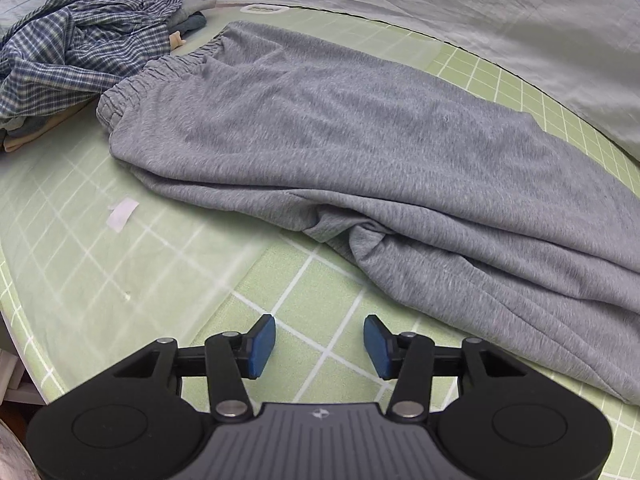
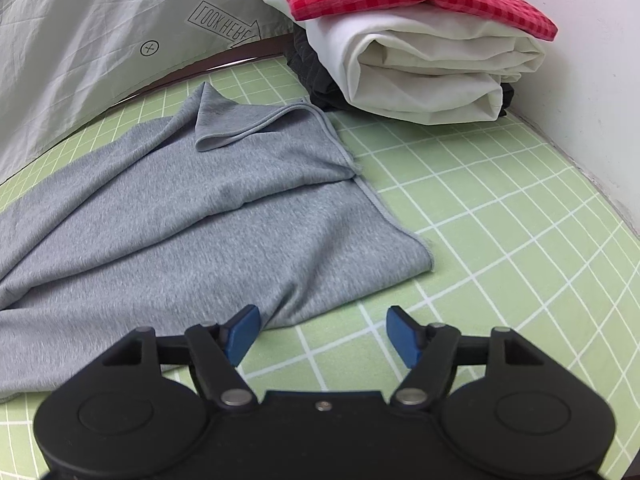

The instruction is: Fold clothes

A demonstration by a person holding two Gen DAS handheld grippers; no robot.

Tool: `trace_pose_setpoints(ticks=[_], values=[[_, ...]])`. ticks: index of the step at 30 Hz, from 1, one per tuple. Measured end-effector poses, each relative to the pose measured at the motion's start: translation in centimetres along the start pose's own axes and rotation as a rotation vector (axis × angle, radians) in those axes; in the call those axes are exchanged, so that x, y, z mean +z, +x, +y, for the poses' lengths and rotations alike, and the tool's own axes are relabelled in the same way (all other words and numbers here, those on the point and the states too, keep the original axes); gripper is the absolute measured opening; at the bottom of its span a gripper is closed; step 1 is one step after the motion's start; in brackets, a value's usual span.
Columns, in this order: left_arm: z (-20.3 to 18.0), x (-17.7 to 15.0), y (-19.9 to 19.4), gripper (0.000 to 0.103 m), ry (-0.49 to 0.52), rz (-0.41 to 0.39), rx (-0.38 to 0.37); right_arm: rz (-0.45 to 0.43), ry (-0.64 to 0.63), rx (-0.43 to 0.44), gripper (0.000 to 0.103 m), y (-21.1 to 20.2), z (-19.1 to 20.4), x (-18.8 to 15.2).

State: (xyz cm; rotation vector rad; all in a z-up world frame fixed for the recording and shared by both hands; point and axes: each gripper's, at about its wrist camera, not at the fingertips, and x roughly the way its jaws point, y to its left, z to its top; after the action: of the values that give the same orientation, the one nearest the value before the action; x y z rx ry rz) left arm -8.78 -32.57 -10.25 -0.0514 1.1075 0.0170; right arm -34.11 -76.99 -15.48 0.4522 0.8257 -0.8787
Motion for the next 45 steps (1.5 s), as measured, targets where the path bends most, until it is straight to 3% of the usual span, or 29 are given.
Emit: trace_pose_setpoints(ticks=[5,9,12,17,23,27,30,35,38,39,40,45], values=[[-0.8,1.8,-1.3,0.05,0.005,-0.073,-0.073,-0.083,-0.026,0.002,0.068,-0.9,1.0,1.8],[-1.9,3.4,-0.7,0.049,0.062,-0.082,-0.109,-0.093,0.052,0.058,0.049,0.0,1.6,3.7],[-2.8,4.3,-0.1,0.049,0.129,-0.086,-0.129,-0.077,0.138,0.088,0.044,1.2,2.0,4.9],[-3.7,5.2,0.9,0.049,0.207,-0.071,-0.176,-0.046,0.229,0.094,0.044,2.8,2.6,6.0],[-3.0,5.2,2.4,0.05,0.134,-0.017,-0.192,-0.018,0.251,0.081,0.046,4.0,3.2,6.5],[-3.0,4.9,2.7,0.052,0.118,-0.018,-0.183,-0.012,0.262,0.082,0.052,4.4,3.3,6.8],[-3.6,4.6,2.7,0.06,0.14,-0.028,-0.171,-0.015,0.264,0.072,0.056,4.9,3.5,7.2],[-5.2,3.9,2.8,0.06,0.239,-0.044,-0.113,-0.022,0.231,-0.01,0.054,5.7,4.1,8.0],[-5.4,3.8,2.7,0.038,0.268,-0.062,-0.058,-0.033,0.178,-0.012,0.029,6.0,4.4,8.3],[-5.2,3.8,2.6,0.019,0.267,-0.064,-0.054,-0.036,0.162,-0.001,0.017,6.0,4.4,8.3],[-4.8,4.1,2.5,0.007,0.247,-0.06,-0.065,-0.039,0.15,0.008,0.003,6.0,4.3,8.4],[-2.9,5.1,1.9,0.005,0.14,-0.04,-0.13,-0.114,0.138,0.044,0.002,4.0,3.2,9.1]])
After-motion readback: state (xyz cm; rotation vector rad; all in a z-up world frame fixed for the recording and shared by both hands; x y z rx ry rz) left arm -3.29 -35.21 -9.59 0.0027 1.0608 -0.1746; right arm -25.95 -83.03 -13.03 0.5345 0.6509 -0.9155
